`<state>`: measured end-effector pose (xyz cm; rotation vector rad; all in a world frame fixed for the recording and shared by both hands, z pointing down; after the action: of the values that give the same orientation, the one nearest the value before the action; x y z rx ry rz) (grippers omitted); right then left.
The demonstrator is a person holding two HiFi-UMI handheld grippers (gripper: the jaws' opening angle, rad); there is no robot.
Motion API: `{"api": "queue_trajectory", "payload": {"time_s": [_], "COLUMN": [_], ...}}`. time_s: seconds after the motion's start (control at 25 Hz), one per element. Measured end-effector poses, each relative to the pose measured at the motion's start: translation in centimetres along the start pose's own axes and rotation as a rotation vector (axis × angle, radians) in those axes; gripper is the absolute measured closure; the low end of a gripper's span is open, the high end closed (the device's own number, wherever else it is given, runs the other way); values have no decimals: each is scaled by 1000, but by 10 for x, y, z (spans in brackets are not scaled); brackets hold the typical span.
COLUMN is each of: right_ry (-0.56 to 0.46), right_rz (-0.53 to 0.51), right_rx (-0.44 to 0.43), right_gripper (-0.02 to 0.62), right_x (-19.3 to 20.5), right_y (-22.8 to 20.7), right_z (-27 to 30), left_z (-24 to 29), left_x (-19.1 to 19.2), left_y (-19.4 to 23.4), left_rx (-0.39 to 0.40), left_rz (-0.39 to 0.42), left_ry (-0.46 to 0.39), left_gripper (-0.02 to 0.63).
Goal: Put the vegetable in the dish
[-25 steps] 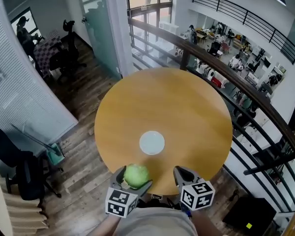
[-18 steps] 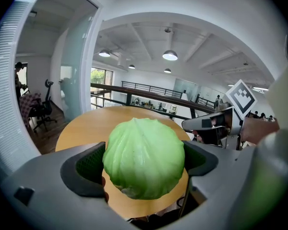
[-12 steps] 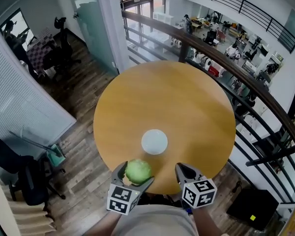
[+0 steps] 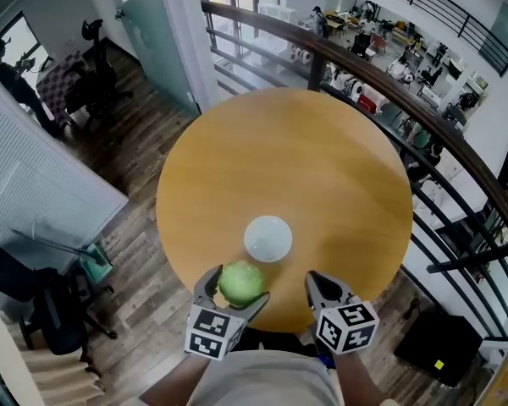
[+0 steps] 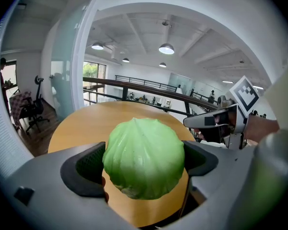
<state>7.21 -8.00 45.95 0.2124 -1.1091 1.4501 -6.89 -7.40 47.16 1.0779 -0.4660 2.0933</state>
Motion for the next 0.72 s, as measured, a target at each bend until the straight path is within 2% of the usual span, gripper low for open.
{"api": "queue_trajectory", "payload": {"time_s": [0.16, 0.72], "right_ry": [3, 24], "right_rz": [8, 48], "right_rx": [-1, 28], "right_gripper": [571, 571], "right_x": [-3, -10], "right_y": [-4, -32], "right_z": [12, 55], "left_z": [17, 85], "left_x": [-4, 9], "left_y": [6, 35], "left_rx": [12, 27], "left_rz": [29, 29], "left_ry": [12, 86], "left_gripper": [123, 123]}}
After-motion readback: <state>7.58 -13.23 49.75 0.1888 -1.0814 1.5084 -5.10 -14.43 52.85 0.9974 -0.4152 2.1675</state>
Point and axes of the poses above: the fingertips, and each gripper's own axes: z forward along the fingers, y to its left, x out of its underside, the point moved 1 cm from there along -z, backward along the fingers, and after that the axes turned 12 degrees about z, right-handed, at the moved point
